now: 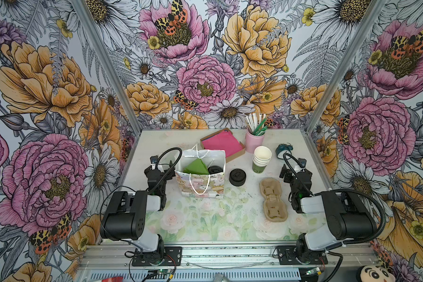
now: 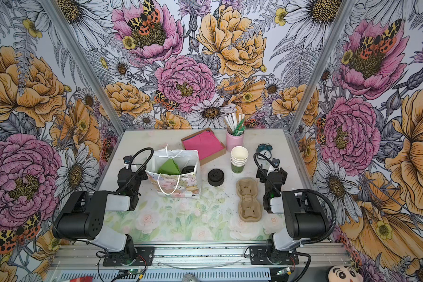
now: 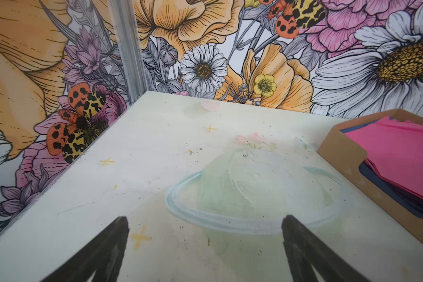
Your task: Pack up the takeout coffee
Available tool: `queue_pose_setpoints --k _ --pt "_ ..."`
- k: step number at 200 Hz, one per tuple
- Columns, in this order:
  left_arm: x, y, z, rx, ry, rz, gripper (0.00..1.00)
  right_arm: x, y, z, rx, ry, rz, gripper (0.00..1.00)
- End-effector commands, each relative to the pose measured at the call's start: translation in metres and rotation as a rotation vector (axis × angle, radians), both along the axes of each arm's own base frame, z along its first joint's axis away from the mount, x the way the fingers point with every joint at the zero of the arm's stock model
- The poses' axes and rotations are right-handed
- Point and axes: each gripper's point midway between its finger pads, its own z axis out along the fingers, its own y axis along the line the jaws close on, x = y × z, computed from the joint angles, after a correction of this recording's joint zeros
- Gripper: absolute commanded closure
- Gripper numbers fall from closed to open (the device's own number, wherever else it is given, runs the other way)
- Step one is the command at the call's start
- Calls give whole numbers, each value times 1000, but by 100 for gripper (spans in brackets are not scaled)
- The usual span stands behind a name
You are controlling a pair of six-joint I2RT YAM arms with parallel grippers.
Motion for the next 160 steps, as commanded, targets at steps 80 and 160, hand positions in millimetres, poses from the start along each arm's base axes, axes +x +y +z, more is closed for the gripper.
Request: queue_pose_setpoints --k 80,160 --pt "1 2 8 34 -29 41 1 11 8 9 -2 -13 40 0" --pt "4 -6 7 31 -19 -19 1 11 8 10 -3 -15 41 1"
